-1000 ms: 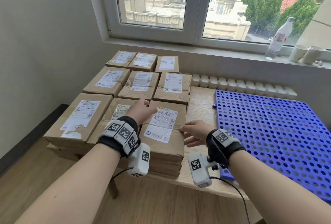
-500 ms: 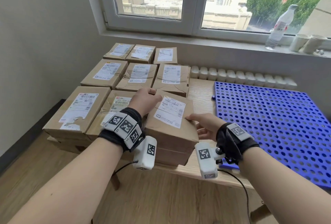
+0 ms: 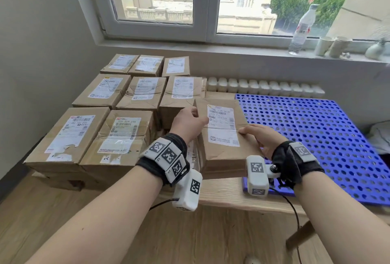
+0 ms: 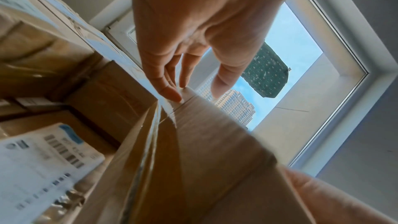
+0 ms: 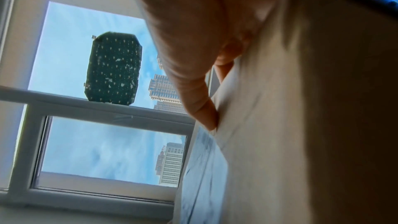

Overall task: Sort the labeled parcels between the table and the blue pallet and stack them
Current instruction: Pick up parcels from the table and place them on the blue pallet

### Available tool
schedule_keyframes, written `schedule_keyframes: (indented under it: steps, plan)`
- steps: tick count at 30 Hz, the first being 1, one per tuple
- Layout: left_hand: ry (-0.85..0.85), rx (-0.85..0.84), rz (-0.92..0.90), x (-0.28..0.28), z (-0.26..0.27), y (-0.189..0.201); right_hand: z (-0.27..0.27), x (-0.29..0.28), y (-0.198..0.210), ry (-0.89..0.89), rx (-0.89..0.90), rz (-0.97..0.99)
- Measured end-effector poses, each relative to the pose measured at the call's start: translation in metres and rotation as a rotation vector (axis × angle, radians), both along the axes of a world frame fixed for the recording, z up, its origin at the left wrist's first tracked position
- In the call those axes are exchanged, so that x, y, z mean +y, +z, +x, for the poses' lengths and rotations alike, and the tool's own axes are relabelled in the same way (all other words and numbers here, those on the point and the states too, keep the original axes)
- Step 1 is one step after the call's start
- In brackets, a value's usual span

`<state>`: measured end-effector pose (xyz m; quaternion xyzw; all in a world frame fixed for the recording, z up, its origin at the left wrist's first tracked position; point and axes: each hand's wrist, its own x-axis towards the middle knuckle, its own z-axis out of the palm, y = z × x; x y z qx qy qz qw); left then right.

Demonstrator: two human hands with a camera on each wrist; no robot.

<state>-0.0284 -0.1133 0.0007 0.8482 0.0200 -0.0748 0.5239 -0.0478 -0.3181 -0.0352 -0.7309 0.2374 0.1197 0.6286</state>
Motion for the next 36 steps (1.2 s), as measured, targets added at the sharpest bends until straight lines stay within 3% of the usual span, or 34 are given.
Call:
schedule_keyframes:
  steps: [8,16,27,36]
  plan:
    - [-0.072,0.072,-0.083,-0.063,0.019,0.009,0.002,-0.061,0.012,-0.105,-0.103,0.024]
    - [-0.038,0.009,-0.102,-0.153,0.052,0.010,0.031,-0.133,0.013,-0.244,-0.198,0.135]
    - [-0.019,0.064,-0.187,-0.270,0.112,0.019,0.088,-0.250,0.022,-0.202,-0.267,0.269]
    - [0.050,0.097,-0.196,-0.296,0.185,0.009,0.150,-0.280,0.019,-0.189,-0.267,0.339]
